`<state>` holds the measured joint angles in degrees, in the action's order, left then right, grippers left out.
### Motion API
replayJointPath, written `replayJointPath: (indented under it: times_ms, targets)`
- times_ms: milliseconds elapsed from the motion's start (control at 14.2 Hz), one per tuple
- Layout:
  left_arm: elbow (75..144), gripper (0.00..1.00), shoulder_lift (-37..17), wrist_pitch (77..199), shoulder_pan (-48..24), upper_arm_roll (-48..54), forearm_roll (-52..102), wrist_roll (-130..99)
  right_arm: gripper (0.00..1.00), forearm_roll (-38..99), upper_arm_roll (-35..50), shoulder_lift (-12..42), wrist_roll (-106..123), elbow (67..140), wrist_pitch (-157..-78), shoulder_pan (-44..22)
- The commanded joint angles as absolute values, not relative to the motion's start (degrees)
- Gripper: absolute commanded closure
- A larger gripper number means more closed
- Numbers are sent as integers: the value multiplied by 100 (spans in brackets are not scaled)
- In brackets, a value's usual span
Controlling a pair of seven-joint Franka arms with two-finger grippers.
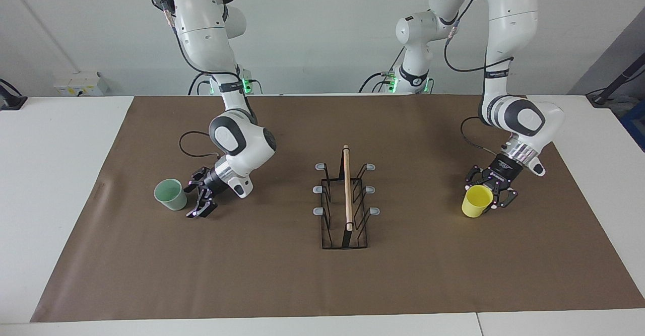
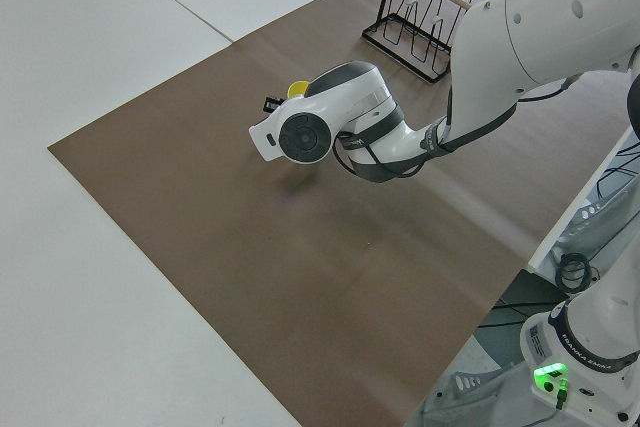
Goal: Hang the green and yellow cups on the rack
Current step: 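Grasp the yellow cup with the left gripper while the right gripper grasps the green cup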
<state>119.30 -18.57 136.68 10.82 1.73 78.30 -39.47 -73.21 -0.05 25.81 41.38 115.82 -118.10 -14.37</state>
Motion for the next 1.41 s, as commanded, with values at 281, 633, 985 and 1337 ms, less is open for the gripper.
replayJointPath:
  times_ms: [281, 633, 985, 1337]
  targets:
    - [11655, 100, -1758, 13816, 862, 123, 7524, -2610, 0, -7620, 18, 2505, 4228, 11725, -11857, -1336]
    - [11733, 100, -1547, 14045, 510, 114, 7199, -3058, 0, -7611, 9, 2470, 4034, 11856, -11839, -1257]
    - [11655, 100, -1468, 14027, 378, 114, 6023, -4084, 0, -7699, -9, 2435, 4025, 11944, -11725, -1151]
    - [11479, 100, -1415, 14010, 158, 114, 4863, -5035, 0, -7761, -17, 2391, 3816, 11953, -11435, -1125]
